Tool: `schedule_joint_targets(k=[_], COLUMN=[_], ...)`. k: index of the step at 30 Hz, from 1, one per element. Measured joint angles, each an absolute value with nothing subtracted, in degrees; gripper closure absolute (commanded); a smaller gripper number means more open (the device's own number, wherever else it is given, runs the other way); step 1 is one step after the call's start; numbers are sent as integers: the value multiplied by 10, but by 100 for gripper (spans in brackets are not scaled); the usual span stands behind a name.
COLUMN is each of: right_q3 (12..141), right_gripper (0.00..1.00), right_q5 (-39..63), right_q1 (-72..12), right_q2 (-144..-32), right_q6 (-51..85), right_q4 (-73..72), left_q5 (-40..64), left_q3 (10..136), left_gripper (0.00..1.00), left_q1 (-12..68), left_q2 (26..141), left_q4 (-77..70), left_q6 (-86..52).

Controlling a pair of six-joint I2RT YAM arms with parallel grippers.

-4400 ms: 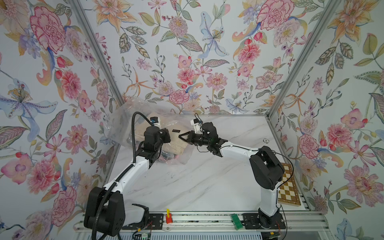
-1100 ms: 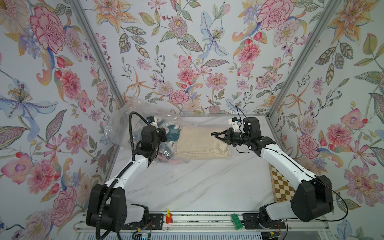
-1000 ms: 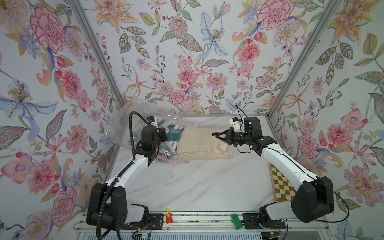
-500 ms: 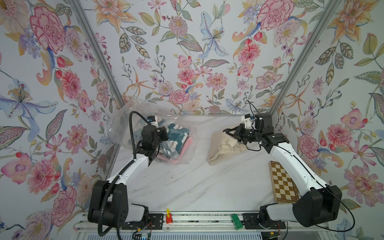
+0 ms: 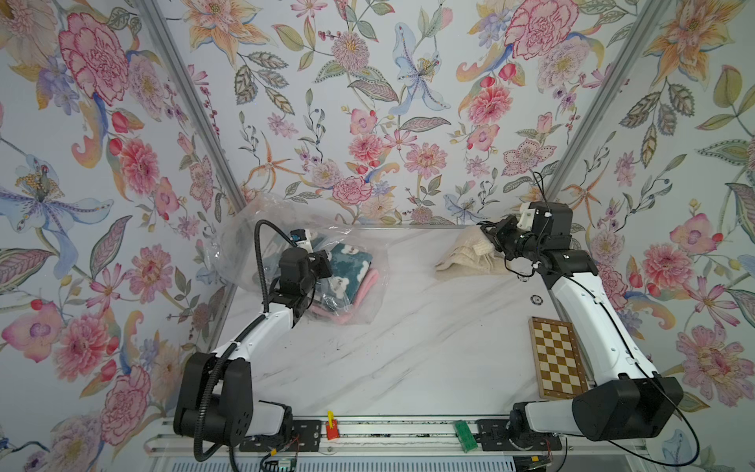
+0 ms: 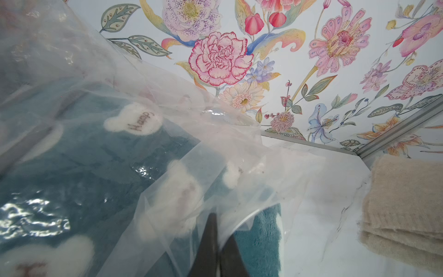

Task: Take the blanket out of the vacuum bag
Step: Place the blanket at the center of the board.

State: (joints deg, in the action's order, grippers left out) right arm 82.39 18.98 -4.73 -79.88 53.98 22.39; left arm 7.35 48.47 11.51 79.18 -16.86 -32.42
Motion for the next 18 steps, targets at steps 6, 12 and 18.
schedule_joint_targets(k=[6,12,18], right_q3=[833,840,891], right_gripper=[100,100,100], right_q5=[152,99,61], right_q1=[-38,-37,-36], right_q2=[-854,-901,-980], right_q6=[589,635,676], right_q4=[173,126,67], left_q5=[74,76,78], left_q3=[482,482,482], left_gripper=[100,100,100], left_q1=[115,115,115], left_q2=[791,791,791], left_q4=[-168,-168,-167], left_q6=[-324,-324,-324])
